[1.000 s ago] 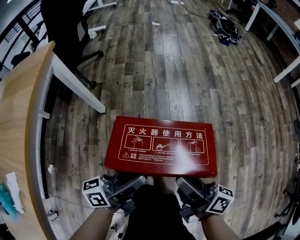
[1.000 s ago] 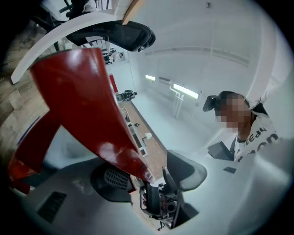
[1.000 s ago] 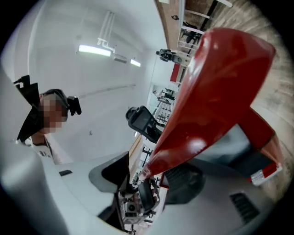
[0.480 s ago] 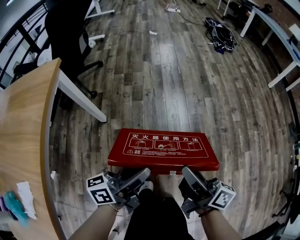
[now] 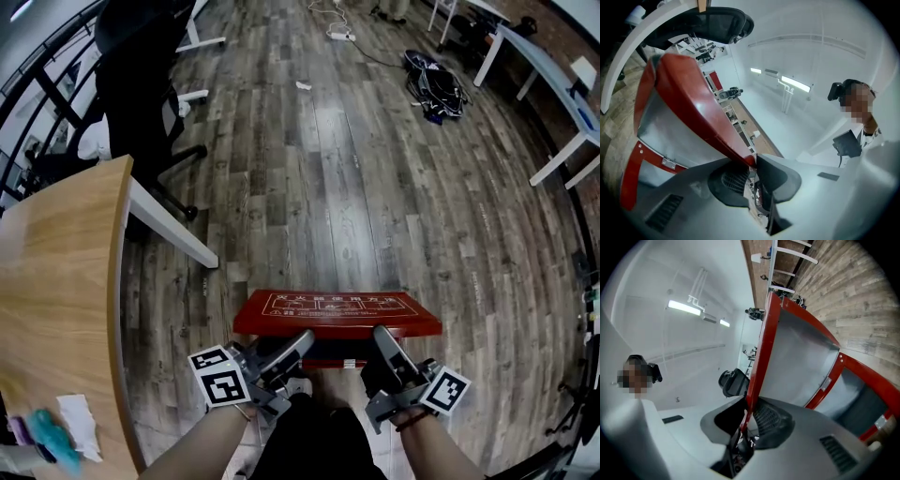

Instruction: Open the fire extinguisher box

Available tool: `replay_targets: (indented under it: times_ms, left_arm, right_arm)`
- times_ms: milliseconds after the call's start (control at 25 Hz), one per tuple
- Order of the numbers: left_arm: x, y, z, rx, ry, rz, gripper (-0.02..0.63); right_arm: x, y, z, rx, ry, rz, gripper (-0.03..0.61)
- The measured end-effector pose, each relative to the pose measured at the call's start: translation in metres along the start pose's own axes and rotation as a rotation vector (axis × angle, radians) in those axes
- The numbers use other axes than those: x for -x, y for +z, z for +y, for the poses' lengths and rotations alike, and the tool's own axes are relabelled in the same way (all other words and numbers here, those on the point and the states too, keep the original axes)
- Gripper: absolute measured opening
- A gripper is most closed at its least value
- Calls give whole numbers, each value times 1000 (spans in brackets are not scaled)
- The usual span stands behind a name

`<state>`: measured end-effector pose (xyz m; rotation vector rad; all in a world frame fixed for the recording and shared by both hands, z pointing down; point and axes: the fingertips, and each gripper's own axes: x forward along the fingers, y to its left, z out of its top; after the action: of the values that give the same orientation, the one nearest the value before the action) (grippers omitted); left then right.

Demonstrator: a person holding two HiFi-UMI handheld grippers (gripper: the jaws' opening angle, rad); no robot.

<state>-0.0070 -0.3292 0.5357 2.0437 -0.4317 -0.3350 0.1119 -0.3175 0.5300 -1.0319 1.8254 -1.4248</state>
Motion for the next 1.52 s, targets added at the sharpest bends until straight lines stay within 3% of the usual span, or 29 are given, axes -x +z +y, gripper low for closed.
replay_targets:
  times_ms: [240,840,1320,1520]
  left_arm:
    - [-15,19,5,5,-15,34,46]
    - [-37,56,21,128,13,-44,37]
    - [-50,72,33,190,89,-144,35]
    - [-56,76,36,256,98,-193,35]
  right_arm:
    - [-17,17,-1,-38,-13,-71,51]
    - [-50,45,-3,-95,-16,-137,43]
    - [-69,61,-8,-133,16,-83,43]
    - [-76,65,-10,-142,23,-49,43]
